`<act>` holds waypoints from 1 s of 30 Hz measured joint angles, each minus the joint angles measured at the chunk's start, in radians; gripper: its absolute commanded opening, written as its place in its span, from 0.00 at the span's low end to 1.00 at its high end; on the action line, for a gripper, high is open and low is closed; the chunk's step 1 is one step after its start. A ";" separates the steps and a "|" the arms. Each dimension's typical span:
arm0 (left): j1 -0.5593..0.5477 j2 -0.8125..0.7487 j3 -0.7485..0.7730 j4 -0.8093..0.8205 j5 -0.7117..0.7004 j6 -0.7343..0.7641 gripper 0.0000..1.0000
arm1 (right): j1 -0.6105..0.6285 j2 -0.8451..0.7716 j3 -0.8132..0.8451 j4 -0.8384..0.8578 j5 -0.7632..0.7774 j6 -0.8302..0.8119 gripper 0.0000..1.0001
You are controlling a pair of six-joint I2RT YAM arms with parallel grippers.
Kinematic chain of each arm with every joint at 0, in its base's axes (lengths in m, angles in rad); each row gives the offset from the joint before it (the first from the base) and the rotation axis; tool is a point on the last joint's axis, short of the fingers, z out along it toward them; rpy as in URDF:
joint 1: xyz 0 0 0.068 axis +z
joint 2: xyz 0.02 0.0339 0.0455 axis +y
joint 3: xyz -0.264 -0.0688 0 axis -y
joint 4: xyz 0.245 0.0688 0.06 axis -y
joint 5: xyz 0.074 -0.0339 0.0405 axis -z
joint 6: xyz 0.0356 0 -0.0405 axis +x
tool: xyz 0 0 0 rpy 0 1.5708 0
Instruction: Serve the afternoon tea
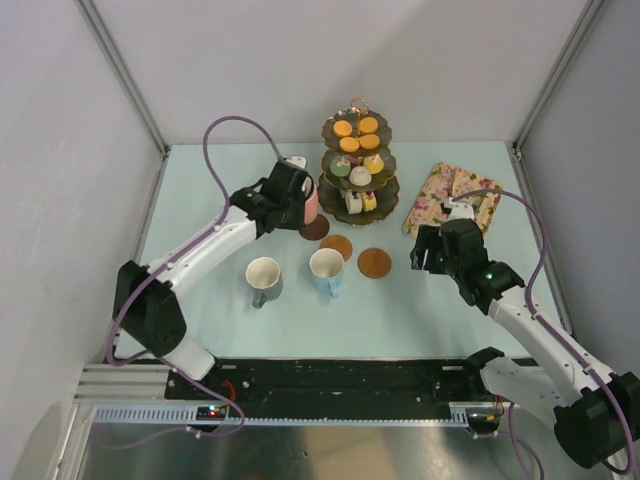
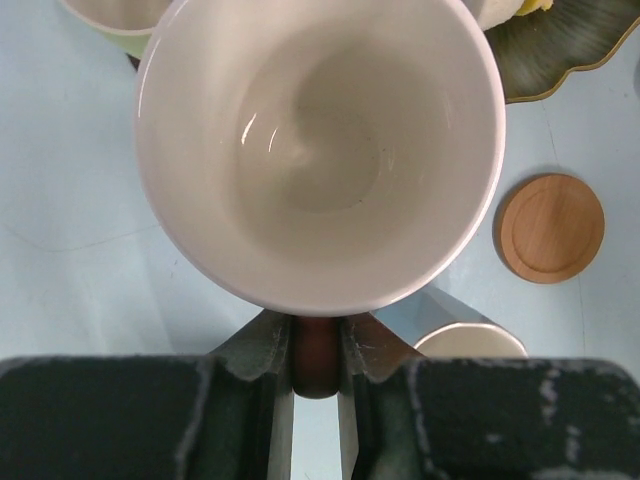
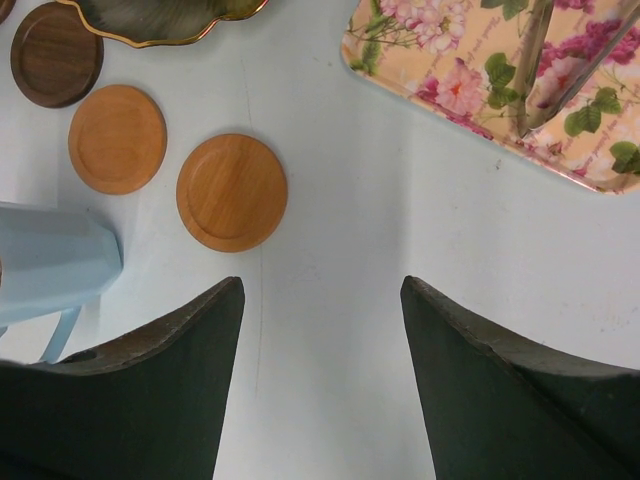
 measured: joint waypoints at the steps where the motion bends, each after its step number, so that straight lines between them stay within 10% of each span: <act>1: 0.000 0.020 0.010 0.000 0.008 0.000 0.00 | 0.000 0.000 0.000 -0.002 0.003 0.000 0.70; 30: -0.002 0.378 0.137 0.081 -0.005 0.068 0.00 | -0.005 0.022 0.000 -0.021 0.060 -0.004 0.70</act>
